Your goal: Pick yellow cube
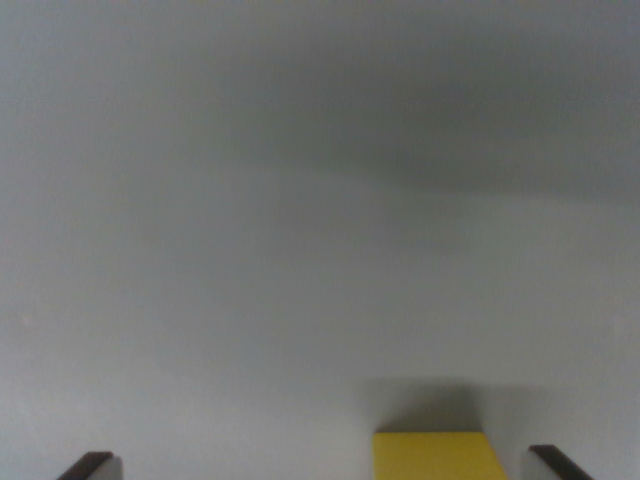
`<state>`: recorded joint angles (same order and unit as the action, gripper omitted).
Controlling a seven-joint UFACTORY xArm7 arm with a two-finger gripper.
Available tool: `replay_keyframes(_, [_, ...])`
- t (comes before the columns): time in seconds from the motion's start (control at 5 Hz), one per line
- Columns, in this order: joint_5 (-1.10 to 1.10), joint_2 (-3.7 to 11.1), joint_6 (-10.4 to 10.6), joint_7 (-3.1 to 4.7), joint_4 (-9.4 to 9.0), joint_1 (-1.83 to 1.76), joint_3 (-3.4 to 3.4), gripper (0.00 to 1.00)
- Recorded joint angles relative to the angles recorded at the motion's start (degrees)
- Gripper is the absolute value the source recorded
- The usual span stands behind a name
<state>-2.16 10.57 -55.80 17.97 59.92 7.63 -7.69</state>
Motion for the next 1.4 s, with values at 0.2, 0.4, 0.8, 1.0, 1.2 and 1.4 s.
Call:
replay_keyframes(0.2, [-0.27, 0.76, 2.5, 1.17, -1.99, 0.46, -0.43, 0.00])
replay_keyframes(0.4, [-0.27, 0.76, 2.5, 1.17, -1.99, 0.46, -0.43, 0.00])
replay_keyframes(0.8, [-0.53, 1.48, 4.8, 2.26, -3.85, 0.89, -0.83, 0.00])
replay_keyframes(1.0, [-0.76, 2.11, 6.8, 3.23, -5.49, 1.27, -1.18, 0.00])
replay_keyframes(1.2, [-0.76, 2.11, 6.8, 3.23, -5.49, 1.27, -1.18, 0.00])
replay_keyframes(1.4, [-0.97, 2.71, 8.7, 4.15, -7.07, 1.64, -1.52, 0.00])
